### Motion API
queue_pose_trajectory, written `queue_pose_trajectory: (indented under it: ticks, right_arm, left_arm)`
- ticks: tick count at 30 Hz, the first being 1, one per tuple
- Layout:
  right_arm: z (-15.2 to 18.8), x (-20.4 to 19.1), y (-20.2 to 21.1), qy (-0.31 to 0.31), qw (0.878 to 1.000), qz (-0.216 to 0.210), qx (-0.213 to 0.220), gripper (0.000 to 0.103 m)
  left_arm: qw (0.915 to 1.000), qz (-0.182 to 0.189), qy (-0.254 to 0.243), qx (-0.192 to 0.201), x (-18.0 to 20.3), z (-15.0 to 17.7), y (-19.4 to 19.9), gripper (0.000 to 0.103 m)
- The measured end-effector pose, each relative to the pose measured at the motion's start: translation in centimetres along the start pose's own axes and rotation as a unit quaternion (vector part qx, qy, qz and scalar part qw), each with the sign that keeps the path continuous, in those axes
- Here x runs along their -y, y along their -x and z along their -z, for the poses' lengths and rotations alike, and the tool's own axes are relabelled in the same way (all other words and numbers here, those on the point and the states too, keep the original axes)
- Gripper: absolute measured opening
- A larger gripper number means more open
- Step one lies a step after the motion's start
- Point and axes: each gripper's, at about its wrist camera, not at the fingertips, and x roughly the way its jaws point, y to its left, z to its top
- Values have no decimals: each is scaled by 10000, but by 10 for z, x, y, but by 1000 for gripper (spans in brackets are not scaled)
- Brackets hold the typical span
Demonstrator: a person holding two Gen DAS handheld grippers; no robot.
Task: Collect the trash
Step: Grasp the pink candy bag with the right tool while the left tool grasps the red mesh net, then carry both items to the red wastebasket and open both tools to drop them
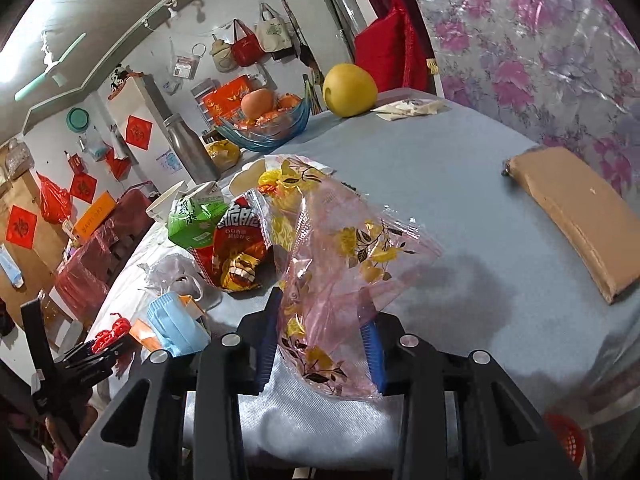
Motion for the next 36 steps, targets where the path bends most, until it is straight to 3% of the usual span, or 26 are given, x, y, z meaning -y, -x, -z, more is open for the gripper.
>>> queue_pose_trajectory:
  ticks: [2, 6, 11, 14, 22, 26, 29, 36]
  right_arm:
    - [2, 2, 0, -12, 10000, 15, -13, 37]
    - [3, 2, 9, 1, 10000, -3, 78, 37]
    - [7, 7, 27, -25, 9997, 10, 228, 37]
    - [9, 13, 42, -72, 9995, -3, 299, 37]
    - [27, 45, 110, -77, 9981, 374, 487, 37]
    - [51, 76, 146, -152, 9962, 796, 319, 37]
    - [82, 106, 157, -224, 9921, 1236, -51, 38]
    - [170, 204, 106, -986, 9680, 1757, -1495, 38]
  left_arm:
    - [10000, 14, -10, -7, -1, 0, 0, 59]
    - [9997, 171, 135, 89, -3, -4, 10, 48]
    - [9993, 211, -118, 301, 13, -7, 24, 42]
    - [9983, 493, -80, 302, 20, -9, 33, 42]
    - [9889, 1024, -818, 698, 89, -21, 73, 42]
    - [9770, 1526, -1293, 739, 139, -18, 88, 42]
    - [9644, 1905, -1717, 647, 181, -11, 94, 42]
    - [9337, 2522, -2541, 66, 281, 14, 77, 42]
